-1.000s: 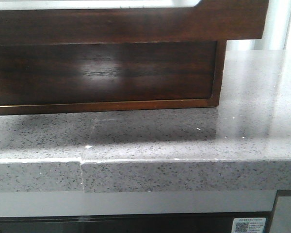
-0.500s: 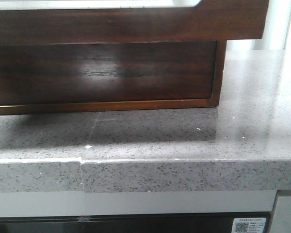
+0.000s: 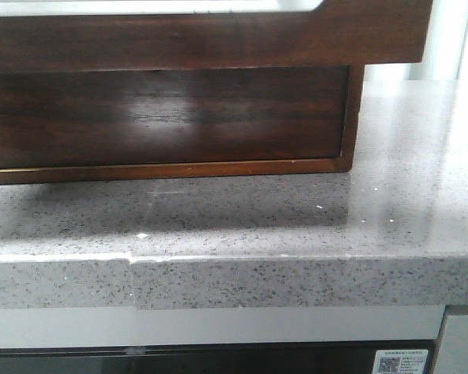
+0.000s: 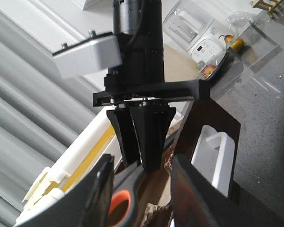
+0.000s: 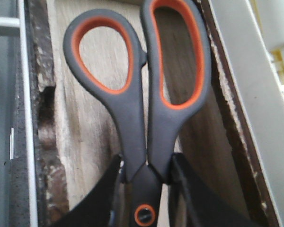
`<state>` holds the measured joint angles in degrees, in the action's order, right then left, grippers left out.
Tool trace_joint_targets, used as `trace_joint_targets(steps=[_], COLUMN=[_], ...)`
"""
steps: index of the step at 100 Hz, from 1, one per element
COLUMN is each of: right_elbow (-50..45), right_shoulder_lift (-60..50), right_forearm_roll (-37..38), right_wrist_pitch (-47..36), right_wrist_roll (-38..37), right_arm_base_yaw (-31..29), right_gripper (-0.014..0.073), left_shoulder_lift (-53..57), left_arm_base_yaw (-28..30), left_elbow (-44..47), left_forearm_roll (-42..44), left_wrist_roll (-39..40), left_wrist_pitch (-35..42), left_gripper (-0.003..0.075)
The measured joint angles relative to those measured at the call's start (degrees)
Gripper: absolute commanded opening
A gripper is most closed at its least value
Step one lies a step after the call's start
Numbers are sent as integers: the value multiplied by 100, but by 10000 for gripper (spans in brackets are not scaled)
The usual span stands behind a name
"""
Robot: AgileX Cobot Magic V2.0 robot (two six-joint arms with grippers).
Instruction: Put scissors in drawer with both arms
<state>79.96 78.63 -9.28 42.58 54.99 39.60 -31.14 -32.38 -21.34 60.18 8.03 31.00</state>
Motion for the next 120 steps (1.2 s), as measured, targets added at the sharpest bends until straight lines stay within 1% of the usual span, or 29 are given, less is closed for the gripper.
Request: trace_joint_targets(steps=[14,32,36,39,46,48,58,63,68,97,104,108,112,118,120], right_elbow=[0,0,0,0,0,0,0,0,0,0,0,0,0,0,0], right_shoulder_lift=[145,223,223,223,223,223,223,223,223,223,223,223,223,163,151], right_forearm_roll=[246,294,294,294,294,294,294,294,294,297,297,297,297,297,297], right_wrist_pitch=[-11,-99,-135,-148,-175,-186,-188,-198,-210,-294,-294,-294,-294,-294,-294], right_wrist_roll=[13,13,13,13,13,13,13,13,13,13,-10,-70,-174,-335,-407], right_arm_base_yaw=[0,0,0,0,0,0,0,0,0,0,0,0,0,0,0], right_gripper=[-62,-56,-41,-22,57,97,235,279,296,295,281,244,184,87,36], left_shoulder_lift=[0,0,0,0,0,0,0,0,0,0,0,0,0,12,22], left_arm_base_yaw=[0,0,0,0,0,0,0,0,0,0,0,0,0,0,0], left_elbow=[0,0,0,0,0,0,0,0,0,0,0,0,0,0,0], left_forearm_roll=[0,0,0,0,0,0,0,0,0,0,0,0,0,0,0], left_wrist_roll=[0,0,0,0,0,0,0,0,0,0,0,0,0,0,11], left_wrist_pitch=[-8,-12,-12,-12,-12,-12,-22,-22,-22,-22,-22,-22,-22,-22,-22], left_gripper=[272,272,272,272,272,272,272,272,272,272,272,270,254,198,174])
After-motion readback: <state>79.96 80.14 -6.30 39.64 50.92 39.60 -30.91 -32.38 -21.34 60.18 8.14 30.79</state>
